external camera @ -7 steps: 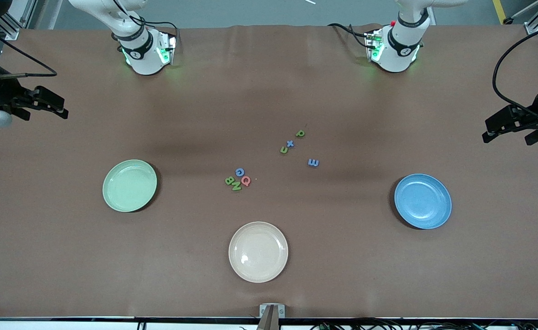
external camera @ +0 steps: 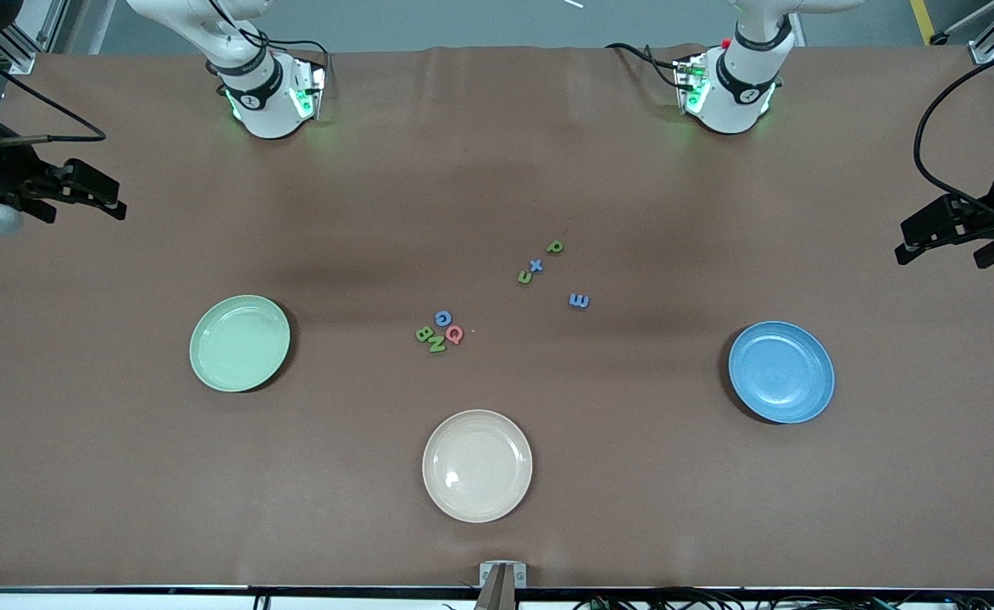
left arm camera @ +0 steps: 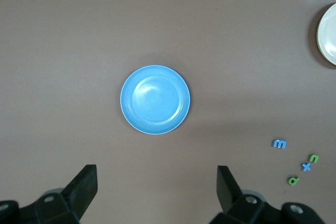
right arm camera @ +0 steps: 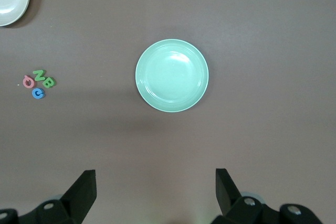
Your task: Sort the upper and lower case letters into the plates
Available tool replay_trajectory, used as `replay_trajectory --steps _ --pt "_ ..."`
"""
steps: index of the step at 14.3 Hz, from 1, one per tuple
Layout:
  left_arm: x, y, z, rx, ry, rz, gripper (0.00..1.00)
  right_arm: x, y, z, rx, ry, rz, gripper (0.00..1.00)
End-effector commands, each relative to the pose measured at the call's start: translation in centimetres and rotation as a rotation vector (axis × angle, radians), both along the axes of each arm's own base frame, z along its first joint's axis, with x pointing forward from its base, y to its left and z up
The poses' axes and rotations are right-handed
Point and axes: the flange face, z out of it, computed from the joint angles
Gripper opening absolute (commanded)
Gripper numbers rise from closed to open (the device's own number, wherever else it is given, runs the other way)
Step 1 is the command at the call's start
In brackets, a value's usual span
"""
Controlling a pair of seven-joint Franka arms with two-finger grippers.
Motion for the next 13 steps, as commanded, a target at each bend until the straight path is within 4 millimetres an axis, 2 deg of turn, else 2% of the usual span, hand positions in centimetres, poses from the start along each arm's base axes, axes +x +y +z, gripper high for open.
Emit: replay_trajectory --steps 1,3,5,7,9,10,13 --pt "0.8 -1.5 -0.9 0.008 0.029 -0.029 1.00 -0.6 0.1 0.5 0.005 -0.012 0.010 1.00" --pt "1.0 -4.0 -2.0 0.011 0.050 -0.059 1.00 -0.6 0.1 0.7 0.009 -0.017 0.007 1.00" --pt "2.2 -7.1 -5.1 0.021 0.099 -0.109 1.00 -0.5 -0.1 1.5 0.011 -0.028 -0.007 1.00" --pt "2.3 -9.3 -6.1 0.021 0.112 -0.143 1.00 -0.3 -0.2 2.2 0.014 -0.045 -0.010 1.00" --pt "2.0 -11.8 -7.2 0.024 0.133 -0.184 1.00 0.3 -0.4 1.7 0.012 -0.038 -0.016 1.00" --pt "2.5 -12.3 -8.7 0.030 0.158 -0.201 1.00 0.8 -0.5 0.9 0.013 -0.025 -0.016 1.00" --pt "2.3 -12.4 -10.3 0.022 0.197 -0.218 1.00 2.8 -0.5 -1.4 0.007 -0.004 -0.004 1.00"
